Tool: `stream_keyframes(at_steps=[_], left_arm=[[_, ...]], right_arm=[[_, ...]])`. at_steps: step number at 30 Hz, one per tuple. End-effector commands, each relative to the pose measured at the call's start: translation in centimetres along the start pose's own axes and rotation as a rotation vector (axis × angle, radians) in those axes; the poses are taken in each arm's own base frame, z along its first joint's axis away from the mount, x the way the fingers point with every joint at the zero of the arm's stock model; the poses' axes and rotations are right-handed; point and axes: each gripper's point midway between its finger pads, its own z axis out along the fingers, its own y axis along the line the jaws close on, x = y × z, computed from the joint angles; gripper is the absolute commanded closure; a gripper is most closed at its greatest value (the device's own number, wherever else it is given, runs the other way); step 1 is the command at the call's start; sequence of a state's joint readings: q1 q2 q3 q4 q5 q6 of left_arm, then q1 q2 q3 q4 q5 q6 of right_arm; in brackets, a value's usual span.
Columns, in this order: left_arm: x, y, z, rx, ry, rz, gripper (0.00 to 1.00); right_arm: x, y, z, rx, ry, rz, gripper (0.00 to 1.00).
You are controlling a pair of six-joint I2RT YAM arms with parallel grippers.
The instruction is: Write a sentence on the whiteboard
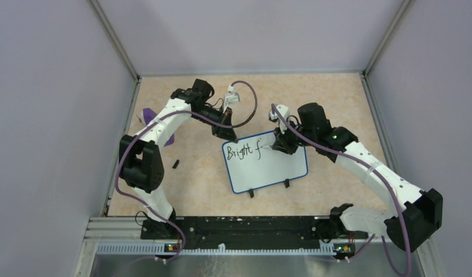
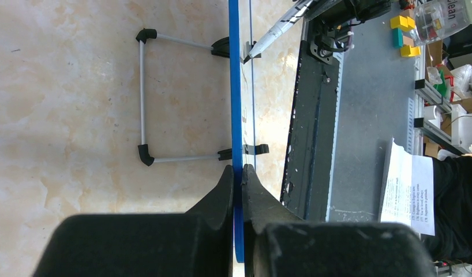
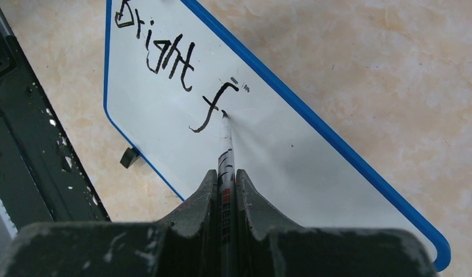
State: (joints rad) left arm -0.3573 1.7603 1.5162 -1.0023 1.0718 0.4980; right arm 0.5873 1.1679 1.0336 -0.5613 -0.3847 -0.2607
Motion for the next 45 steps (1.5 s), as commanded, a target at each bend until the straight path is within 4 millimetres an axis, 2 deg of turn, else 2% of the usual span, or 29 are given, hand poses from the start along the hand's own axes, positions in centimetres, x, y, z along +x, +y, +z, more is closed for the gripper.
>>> stream_keyframes(at_steps=[1, 11, 17, 24, 39, 45], left_arm=[[-0.3, -1.0, -0.3, 0.005, -0.014, 0.035, 1.00], [-0.3, -1.1, -0.3, 0.005, -0.015, 0.037, 1.00], [-0.2, -1.1, -0.3, 0.001, -0.014, 0.041, 1.00], [-0.2, -1.1, -0.3, 0.001, -0.014, 0.039, 1.00], [-0.4, -1.1, -0.3, -0.001, -0.016, 0.045, 1.00], [-0.3, -1.0, -0.3, -0.004, -0.014, 0.045, 1.00]], right_arm=[[-0.2, -1.0, -0.2, 0.064, -0.012, -0.018, 1.00], [1.4, -0.2, 0.2, 0.020, 0.027, -0.027, 1.00], [1.1, -0.4, 0.0, 0.029, 0.027, -0.035, 1.00], [-0.3, -1.6, -1.2, 0.082, 0.000, -0.045, 1.00], [-2.1, -2.3, -1.5, 0.113, -0.037, -0.044, 1.00], [-2.2, -2.5, -1.4, 0.116, -0.039, -0.040, 1.00]])
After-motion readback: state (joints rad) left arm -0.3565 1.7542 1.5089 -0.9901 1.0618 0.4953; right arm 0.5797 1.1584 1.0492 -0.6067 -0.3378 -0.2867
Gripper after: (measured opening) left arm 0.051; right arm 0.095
